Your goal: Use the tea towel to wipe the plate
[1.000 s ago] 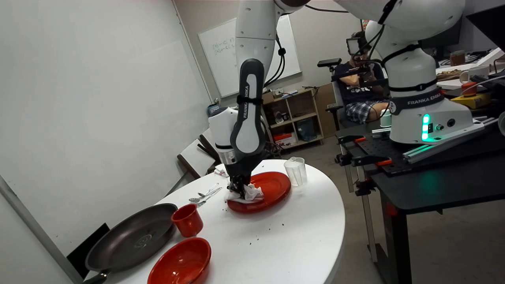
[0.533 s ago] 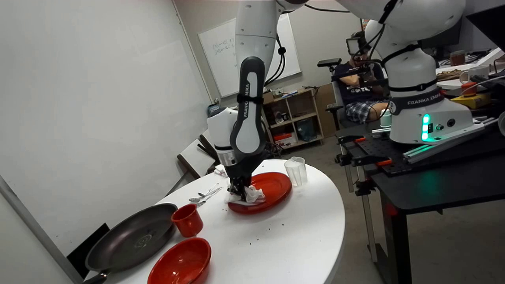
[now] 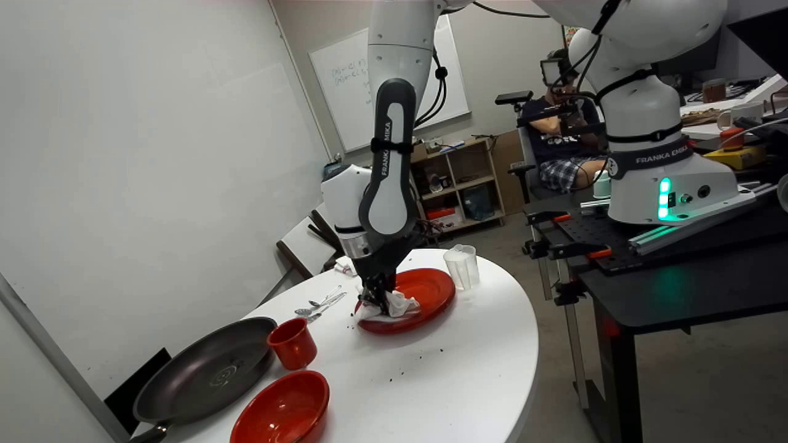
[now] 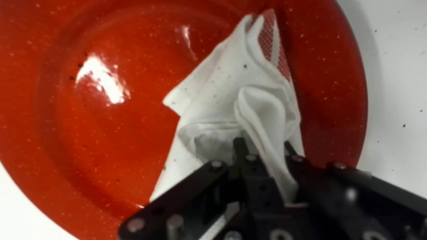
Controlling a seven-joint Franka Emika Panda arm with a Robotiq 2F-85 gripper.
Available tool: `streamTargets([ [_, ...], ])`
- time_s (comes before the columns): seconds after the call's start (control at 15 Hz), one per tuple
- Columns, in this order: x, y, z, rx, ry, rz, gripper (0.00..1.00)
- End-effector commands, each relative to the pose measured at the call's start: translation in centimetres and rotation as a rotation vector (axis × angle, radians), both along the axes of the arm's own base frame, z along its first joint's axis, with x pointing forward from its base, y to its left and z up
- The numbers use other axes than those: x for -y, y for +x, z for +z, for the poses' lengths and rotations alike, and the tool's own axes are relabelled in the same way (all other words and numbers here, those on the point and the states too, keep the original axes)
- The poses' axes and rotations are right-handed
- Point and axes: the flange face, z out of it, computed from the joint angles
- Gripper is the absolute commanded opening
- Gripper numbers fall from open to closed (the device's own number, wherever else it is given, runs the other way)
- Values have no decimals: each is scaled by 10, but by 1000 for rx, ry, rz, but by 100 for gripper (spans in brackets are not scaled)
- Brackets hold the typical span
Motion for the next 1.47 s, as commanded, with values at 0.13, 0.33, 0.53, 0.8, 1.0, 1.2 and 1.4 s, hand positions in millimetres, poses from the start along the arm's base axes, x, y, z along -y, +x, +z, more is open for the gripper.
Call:
streamTargets([
  [0.13, 4, -12, 23, -5, 21, -25, 10],
  [0.33, 12, -15, 26, -7, 15, -49, 10],
  [0.53, 22, -19, 25, -14, 11, -76, 4],
  [0.8, 31, -25, 24, -25, 12, -114, 9],
  [1.0, 37, -29, 20, -34, 10, -144, 9],
  [1.2, 44, -33, 16, -46, 12, -177, 9],
  [1.4, 53, -38, 12, -58, 12, -212, 10],
])
